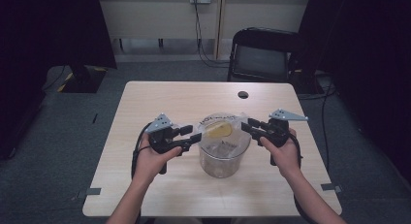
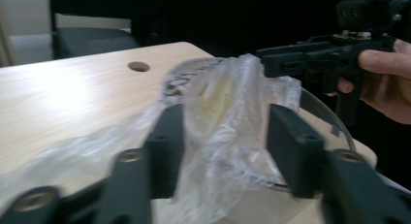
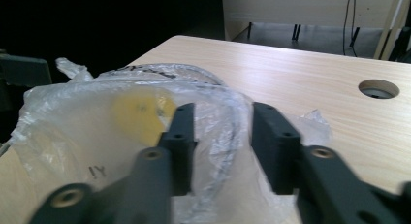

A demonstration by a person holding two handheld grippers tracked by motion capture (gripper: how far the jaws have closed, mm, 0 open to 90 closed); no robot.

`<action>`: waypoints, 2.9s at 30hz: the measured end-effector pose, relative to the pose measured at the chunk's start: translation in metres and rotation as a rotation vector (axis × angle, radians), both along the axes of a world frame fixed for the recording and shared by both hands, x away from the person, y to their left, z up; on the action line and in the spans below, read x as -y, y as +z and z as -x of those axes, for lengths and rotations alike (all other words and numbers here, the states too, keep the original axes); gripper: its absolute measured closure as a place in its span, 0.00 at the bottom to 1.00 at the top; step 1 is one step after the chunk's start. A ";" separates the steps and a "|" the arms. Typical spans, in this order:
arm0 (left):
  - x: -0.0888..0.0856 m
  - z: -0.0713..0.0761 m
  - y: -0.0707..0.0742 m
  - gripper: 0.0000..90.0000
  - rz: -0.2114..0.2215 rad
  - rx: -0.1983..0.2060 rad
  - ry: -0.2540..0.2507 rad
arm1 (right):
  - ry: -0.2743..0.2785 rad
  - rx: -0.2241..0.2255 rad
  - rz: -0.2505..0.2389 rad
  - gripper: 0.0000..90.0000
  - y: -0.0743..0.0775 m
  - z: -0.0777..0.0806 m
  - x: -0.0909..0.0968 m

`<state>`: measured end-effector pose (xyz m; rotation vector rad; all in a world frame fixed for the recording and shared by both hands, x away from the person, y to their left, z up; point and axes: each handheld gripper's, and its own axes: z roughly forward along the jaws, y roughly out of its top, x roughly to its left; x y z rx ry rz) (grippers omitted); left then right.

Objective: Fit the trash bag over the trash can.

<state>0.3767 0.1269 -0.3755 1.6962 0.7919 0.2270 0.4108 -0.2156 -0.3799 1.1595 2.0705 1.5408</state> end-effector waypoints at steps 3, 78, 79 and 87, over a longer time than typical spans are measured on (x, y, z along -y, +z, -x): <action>0.004 -0.001 -0.001 0.72 -0.022 -0.007 -0.008 | 0.004 -0.001 0.006 0.77 0.000 0.001 -0.002; -0.009 -0.003 -0.010 1.00 -0.074 -0.004 -0.009 | -0.192 -0.025 -0.119 0.52 0.010 -0.023 0.013; -0.009 -0.003 -0.011 1.00 -0.074 -0.005 -0.011 | -0.205 -0.036 -0.124 0.50 0.007 -0.029 0.014; -0.008 -0.004 -0.009 1.00 -0.074 -0.002 -0.015 | -0.133 -0.186 -0.259 0.77 -0.021 -0.048 0.014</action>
